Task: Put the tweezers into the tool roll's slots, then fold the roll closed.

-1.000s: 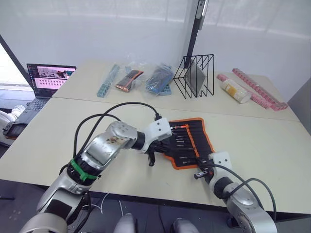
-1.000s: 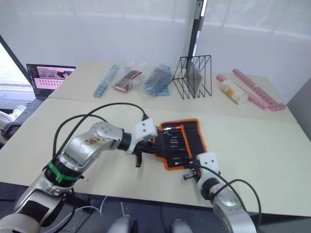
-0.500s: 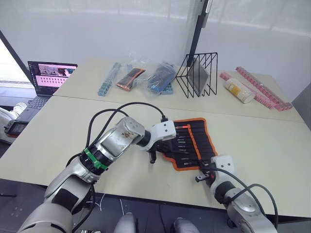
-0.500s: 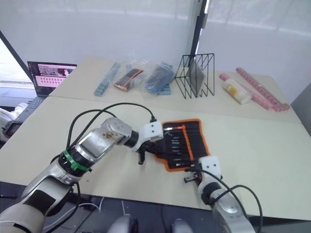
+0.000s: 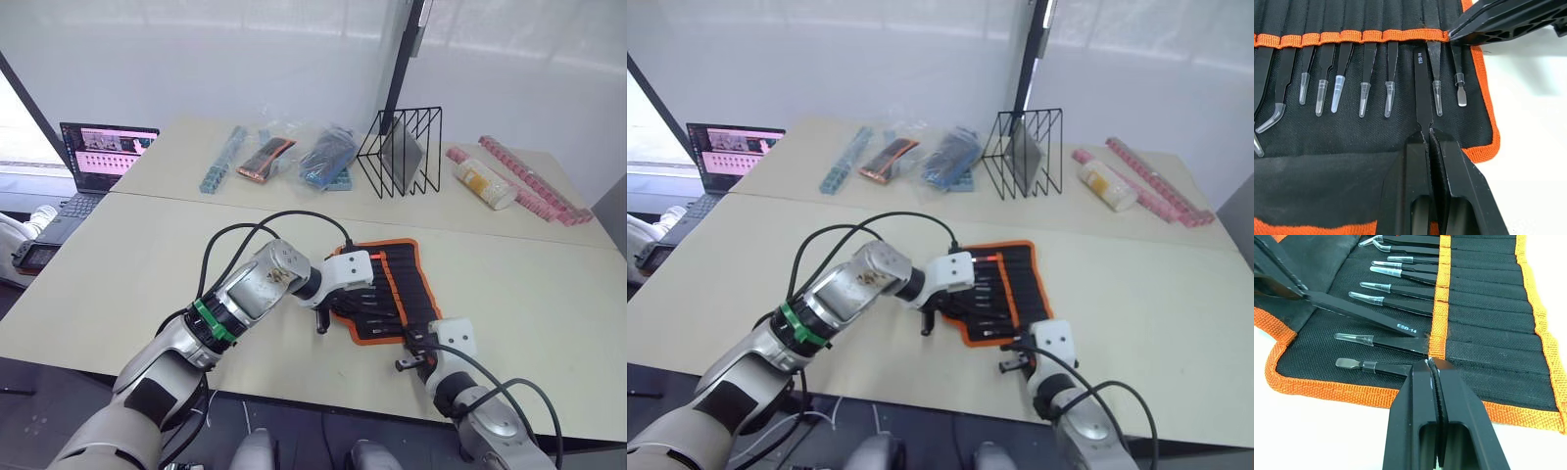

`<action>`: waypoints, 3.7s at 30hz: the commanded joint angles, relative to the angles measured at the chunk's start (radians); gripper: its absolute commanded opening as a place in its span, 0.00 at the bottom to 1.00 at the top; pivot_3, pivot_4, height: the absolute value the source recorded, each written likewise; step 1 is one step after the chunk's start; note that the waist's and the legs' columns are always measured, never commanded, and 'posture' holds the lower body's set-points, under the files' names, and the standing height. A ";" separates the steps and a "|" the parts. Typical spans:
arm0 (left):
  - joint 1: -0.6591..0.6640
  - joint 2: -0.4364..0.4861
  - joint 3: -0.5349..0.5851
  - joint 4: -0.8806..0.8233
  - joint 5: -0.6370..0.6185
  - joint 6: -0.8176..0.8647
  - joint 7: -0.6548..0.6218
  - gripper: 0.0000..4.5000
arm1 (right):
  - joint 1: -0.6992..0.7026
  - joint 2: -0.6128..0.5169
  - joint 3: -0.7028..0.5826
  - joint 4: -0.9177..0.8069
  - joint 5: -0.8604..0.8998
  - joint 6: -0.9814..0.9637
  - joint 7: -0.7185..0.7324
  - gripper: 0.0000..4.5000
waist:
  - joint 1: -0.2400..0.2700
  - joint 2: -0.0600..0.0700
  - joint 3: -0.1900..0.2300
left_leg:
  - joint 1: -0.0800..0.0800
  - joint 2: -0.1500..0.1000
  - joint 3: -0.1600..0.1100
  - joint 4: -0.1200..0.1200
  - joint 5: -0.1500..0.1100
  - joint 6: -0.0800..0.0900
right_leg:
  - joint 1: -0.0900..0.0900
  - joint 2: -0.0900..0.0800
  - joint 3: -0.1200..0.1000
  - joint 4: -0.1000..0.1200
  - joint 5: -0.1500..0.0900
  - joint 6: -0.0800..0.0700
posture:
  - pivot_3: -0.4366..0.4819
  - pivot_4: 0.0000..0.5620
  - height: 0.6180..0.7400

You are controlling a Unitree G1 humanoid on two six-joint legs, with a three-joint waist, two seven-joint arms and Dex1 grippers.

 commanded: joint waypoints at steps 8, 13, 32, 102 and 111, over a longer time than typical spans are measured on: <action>-0.043 -0.069 -0.008 0.074 0.054 -0.038 0.005 0.00 | 0.038 0.005 0.016 0.065 -0.022 0.042 -0.013 0.00 | 0.003 0.000 0.000 | 0.000 0.000 0.000 0.000 0.000 0.000 | 0.000 0.000 0.000 0.000 0.000 0.000 | 0.48 0.27 0.54; -0.048 -0.105 -0.007 0.107 0.073 -0.048 0.010 0.00 | 0.029 0.005 0.015 0.071 -0.023 0.046 -0.014 0.00 | 0.003 0.000 0.000 | 0.000 0.000 0.000 0.000 0.000 0.000 | 0.000 0.000 0.000 0.000 0.000 0.000 | 0.48 0.27 0.54; -0.106 -0.366 0.030 0.483 0.162 -0.292 0.109 0.00 | 0.019 0.012 0.027 0.067 -0.027 0.062 -0.015 0.00 | 0.005 0.000 0.000 | 0.000 -0.003 0.000 0.001 0.002 0.003 | 0.001 -0.001 0.000 0.002 0.000 0.000 | 0.48 0.27 0.54; 1.113 0.262 1.225 -0.299 -0.355 -0.526 0.176 1.00 | -0.103 -0.288 -0.393 0.295 0.229 -0.320 0.485 0.99 | -0.023 0.011 0.006 | 0.007 0.000 -0.002 0.000 0.004 0.005 | 0.001 -0.006 0.002 0.013 0.000 0.001 | 0.48 0.27 0.54; 1.025 0.280 1.101 -0.347 -0.436 -0.480 0.147 1.00 | -0.111 -0.124 -0.104 -0.054 0.167 -0.105 0.231 0.99 | -0.022 0.011 0.006 | 0.007 0.002 -0.002 0.000 0.004 0.005 | -0.001 -0.006 0.002 0.013 0.001 0.000 | 0.48 0.27 0.54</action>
